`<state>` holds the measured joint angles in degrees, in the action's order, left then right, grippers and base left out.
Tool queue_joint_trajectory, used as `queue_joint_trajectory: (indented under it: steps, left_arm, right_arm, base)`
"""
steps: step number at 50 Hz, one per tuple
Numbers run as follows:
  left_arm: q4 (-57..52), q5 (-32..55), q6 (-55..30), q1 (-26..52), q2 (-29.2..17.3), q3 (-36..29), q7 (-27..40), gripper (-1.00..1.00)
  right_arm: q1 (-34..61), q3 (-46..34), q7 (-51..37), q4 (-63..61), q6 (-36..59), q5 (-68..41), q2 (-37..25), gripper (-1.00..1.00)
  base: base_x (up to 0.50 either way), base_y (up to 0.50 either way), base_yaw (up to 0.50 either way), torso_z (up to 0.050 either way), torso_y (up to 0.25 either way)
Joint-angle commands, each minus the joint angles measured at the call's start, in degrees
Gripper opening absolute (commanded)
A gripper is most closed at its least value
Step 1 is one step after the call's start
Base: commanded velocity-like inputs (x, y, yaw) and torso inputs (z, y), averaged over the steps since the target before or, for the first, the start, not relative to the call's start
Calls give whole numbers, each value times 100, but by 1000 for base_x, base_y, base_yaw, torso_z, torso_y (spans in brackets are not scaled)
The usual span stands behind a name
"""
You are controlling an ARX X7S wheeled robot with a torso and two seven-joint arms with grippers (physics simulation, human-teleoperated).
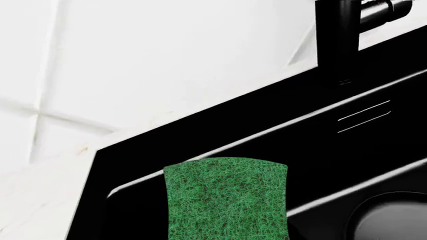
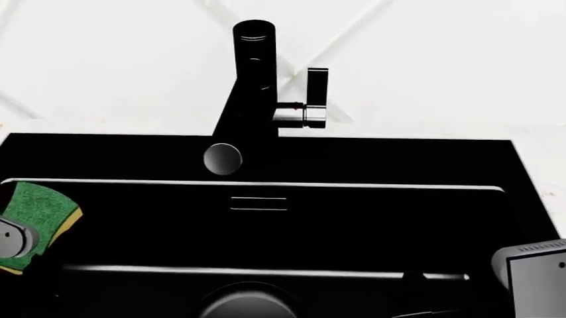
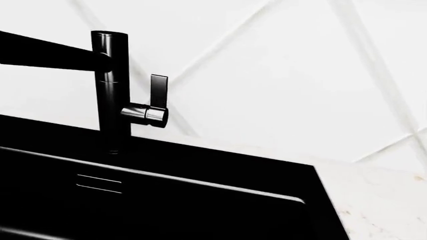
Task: Pick the pan and sponge and place them into the sink. Then turn on the water.
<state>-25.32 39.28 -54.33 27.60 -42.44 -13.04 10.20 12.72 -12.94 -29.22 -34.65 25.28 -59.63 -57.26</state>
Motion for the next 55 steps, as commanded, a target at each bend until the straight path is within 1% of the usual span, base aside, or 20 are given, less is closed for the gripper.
queue_joint_trajectory:
  steps: [1,6,9,14,18,21,22,24,26,31,32,35,40,42,43,48,50,52,55]
  left_arm:
    - [-140,54,115,-77,-111,-36,-146,-100]
    - [-189,26,29,111,-25,-247,-195,-100]
    - [-158,-115,-114,384,243,-634,-147,-100]
    - [-35,-230,71,356,272,-868,-348,-100]
    - [121,-364,3,589,585,-1198,-337,-100]
    - [242,-323,71,642,656,-1185,-425,-100]
    - [298,-364,49,699,763,-1275,-402,-100]
    - [287,-319,99,629,739,-1251,-452,-100]
    - [338,-368,134,656,819,-1343,-465,-100]
    - [489,-353,-162,1060,1214,-1527,-366,-100]
    - [554,-403,-147,1088,1321,-1644,-370,-100]
    - [799,-624,-4,1049,1485,-1999,-418,-100]
    - [1142,-786,142,1087,1709,-2265,-487,-100]
    - [1146,-760,200,1108,1729,-2305,-591,-100]
    - [1151,-814,199,1155,1700,-2490,-724,-100]
    - [1453,-924,287,1195,1983,-2643,-686,-100]
    - [1564,-977,355,1185,2036,-2737,-726,-100]
    - [1601,-1107,451,1178,2006,-2998,-867,-100]
    - [1813,-1059,404,1184,2171,-2958,-822,-100]
  right_arm:
    - [-36,104,25,-33,-26,-45,-5,100]
    - [-71,113,30,-21,-58,-32,8,100]
    - [-100,107,45,-3,-82,-11,28,100]
    - [-99,137,60,-3,-114,-16,26,100]
    - [-94,175,51,-31,-105,-63,-17,100]
    - [7,193,-4,-95,-27,-150,-58,100]
    - [18,192,-11,-105,-18,-155,-61,100]
    - [-10,189,0,-97,-35,-131,-54,100]
    - [-46,191,14,-70,-64,-110,-42,100]
    - [188,68,54,14,31,-80,89,100]
    - [215,10,79,41,51,-34,127,100]
    - [196,33,106,53,33,-52,108,100]
    - [243,106,70,-2,79,-162,13,100]
    - [199,146,66,-20,28,-163,10,100]
    - [181,130,75,-16,24,-137,17,100]
    - [211,139,74,-16,35,-153,10,100]
    - [195,140,71,-28,45,-162,-7,100]
    - [174,154,65,-45,46,-176,-30,100]
    - [104,190,60,-63,-5,-170,-40,100]
  base:
    - [0,0,0,0,0]
    - [0,0,0,0,0]
    - [0,0,0,0,0]
    - [0,0,0,0,0]
    - [0,0,0,0,0]
    - [0,0,0,0,0]
    - [0,0,0,0,0]
    - [0,0,0,0,0]
    - [0,0,0,0,0]
    - [0,0,0,0,0]
    - [0,0,0,0,0]
    - [0,0,0,0,0]
    - [0,0,0,0,0]
    - [0,0,0,0,0]
    - [0,0,0,0,0]
    - [0,0,0,0,0]
    - [0,0,0,0,0]
    - [0,0,0,0,0]
    - [0,0,0,0,3]
